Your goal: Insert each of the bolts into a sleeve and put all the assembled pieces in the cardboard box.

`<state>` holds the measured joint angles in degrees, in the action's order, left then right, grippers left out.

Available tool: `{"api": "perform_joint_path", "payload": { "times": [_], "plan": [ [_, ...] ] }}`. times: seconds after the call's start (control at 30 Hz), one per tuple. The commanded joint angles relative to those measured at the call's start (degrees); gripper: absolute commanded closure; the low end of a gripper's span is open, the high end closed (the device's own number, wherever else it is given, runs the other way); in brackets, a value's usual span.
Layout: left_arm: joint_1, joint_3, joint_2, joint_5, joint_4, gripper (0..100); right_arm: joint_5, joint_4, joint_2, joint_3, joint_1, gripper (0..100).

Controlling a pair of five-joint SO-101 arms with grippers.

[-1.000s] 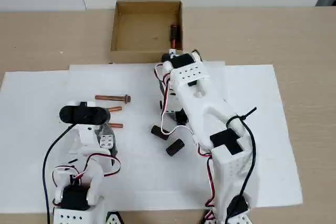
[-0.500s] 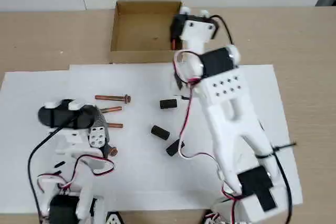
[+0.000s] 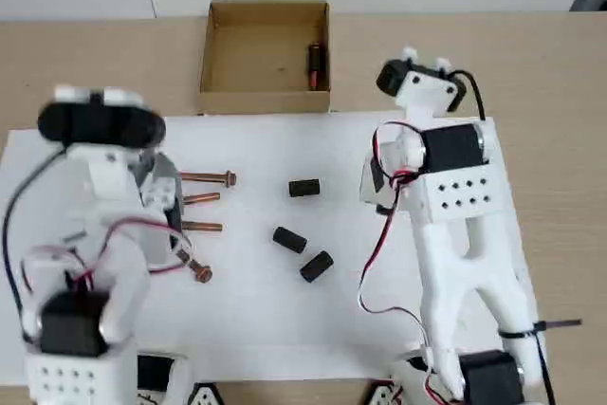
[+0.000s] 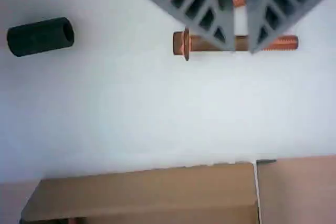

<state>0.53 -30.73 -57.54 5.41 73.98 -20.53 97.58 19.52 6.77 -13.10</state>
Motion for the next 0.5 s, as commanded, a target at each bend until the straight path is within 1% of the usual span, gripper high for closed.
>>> {"api": "perform_joint_path", "payload": {
  "times": [0.0,0.1,0.2,0.33,0.47],
  "plan": [
    [-0.5,10.0,10.0,-0.6,3.3,99,0.5,0.4,4.2,1.7,0.6,99.6],
    [-1.7,14.4,17.1,-0.6,4.5,99,1.7,0.4,5.1,4.0,0.6,99.6],
    [-4.0,16.9,24.5,-1.4,4.4,99,6.9,0.4,5.3,6.7,0.6,99.6],
    [-5.2,18.9,33.3,-8.3,4.3,99,12.4,0.3,5.8,9.4,2.9,99.6],
    [-5.2,20.8,39.8,-16.2,4.0,99,18.5,0.2,5.4,11.7,7.1,99.5]
  ]
}}
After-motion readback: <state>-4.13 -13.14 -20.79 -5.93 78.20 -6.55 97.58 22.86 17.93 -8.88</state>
